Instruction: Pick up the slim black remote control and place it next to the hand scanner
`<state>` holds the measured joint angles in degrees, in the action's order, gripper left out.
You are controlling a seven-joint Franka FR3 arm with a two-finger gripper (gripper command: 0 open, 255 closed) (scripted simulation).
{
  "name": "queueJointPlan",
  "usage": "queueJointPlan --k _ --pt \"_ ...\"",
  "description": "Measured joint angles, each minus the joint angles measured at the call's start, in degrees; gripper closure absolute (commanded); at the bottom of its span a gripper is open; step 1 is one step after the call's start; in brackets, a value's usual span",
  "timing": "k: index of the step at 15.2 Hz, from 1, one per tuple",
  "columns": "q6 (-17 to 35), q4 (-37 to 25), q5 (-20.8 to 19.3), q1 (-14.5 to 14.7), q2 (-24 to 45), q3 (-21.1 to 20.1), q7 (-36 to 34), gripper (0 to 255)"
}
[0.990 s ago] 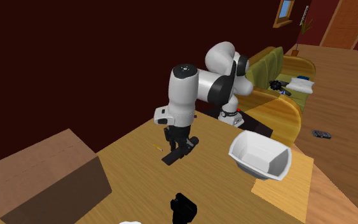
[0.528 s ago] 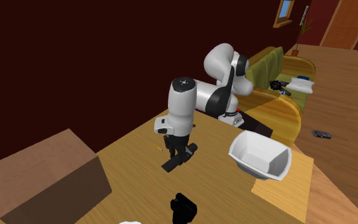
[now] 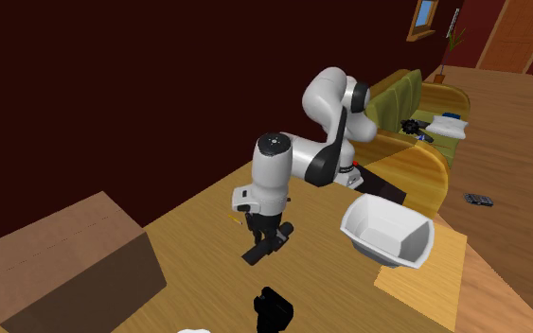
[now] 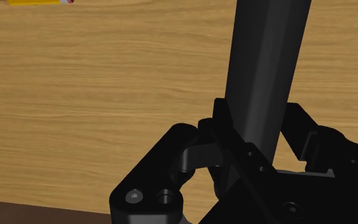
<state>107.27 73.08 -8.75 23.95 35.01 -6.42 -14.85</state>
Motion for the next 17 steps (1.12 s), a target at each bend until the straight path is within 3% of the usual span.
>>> queueJointPlan --k 17 --pt "8.22 5.12 -0.63 0.0 3.14 0.29 -1.01 255"
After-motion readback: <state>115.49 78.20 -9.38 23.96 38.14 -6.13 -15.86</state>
